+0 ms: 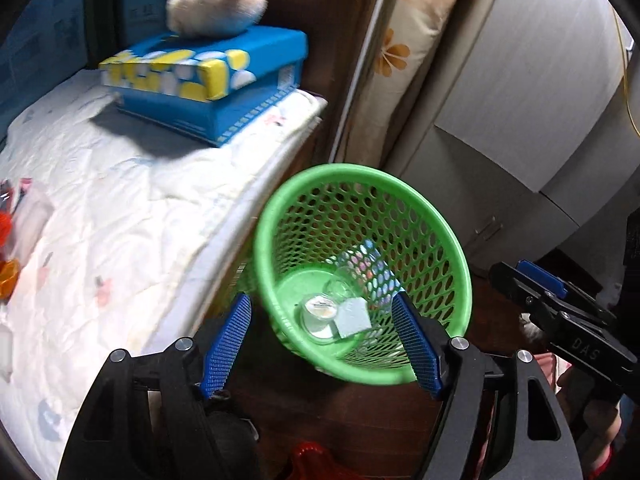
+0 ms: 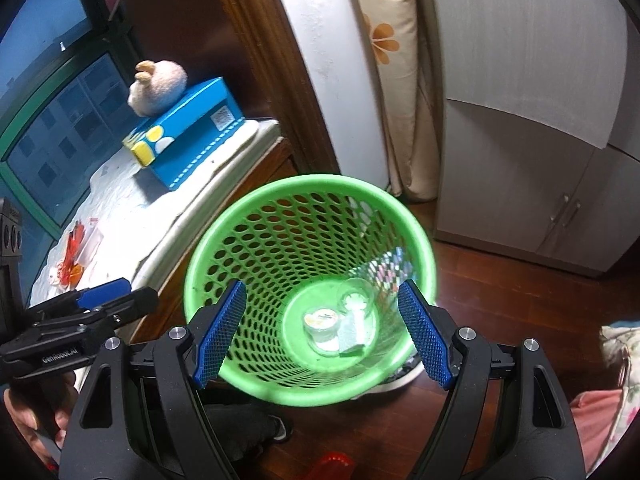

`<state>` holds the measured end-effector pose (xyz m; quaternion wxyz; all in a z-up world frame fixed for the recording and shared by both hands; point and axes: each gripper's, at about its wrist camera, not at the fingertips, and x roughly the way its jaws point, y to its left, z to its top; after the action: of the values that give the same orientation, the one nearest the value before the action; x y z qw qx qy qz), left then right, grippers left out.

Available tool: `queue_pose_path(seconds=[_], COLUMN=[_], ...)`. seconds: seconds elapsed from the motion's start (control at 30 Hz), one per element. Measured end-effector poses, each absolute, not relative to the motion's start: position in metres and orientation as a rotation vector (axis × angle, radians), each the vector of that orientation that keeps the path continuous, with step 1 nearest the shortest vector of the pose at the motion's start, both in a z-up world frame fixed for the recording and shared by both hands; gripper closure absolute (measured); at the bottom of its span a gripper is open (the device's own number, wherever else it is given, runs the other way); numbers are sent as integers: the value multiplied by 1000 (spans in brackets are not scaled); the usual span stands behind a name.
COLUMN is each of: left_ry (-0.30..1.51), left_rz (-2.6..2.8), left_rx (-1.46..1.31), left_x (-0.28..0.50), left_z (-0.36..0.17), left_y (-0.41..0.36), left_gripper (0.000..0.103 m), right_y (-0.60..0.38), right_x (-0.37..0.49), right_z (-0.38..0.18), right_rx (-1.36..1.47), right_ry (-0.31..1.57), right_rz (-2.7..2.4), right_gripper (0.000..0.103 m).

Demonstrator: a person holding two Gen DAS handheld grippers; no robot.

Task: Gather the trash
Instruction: 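Move both open tools back toward the mattress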

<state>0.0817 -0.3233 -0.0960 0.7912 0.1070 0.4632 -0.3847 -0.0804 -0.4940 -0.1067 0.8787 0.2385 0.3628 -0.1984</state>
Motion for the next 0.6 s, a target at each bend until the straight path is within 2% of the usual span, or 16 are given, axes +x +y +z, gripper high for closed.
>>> queue_pose_path(seconds=[0.4, 0.47, 0.6], left_ry=[947, 943, 931], left_rz=[-592, -553, -462], left_rx=[128, 111, 79], left_x=[100, 104, 113], left_z=[-75, -74, -73], left_y=[-207, -187, -143], left_gripper=[32, 28, 27], right_y=[-423, -410, -381], right_x=[-33, -23, -3], right_z=[-82, -79, -76], right_rx=[402, 389, 346], right_ry=[758, 762, 777], right_rz=[-249, -215, -151], right_gripper=[23, 23, 21])
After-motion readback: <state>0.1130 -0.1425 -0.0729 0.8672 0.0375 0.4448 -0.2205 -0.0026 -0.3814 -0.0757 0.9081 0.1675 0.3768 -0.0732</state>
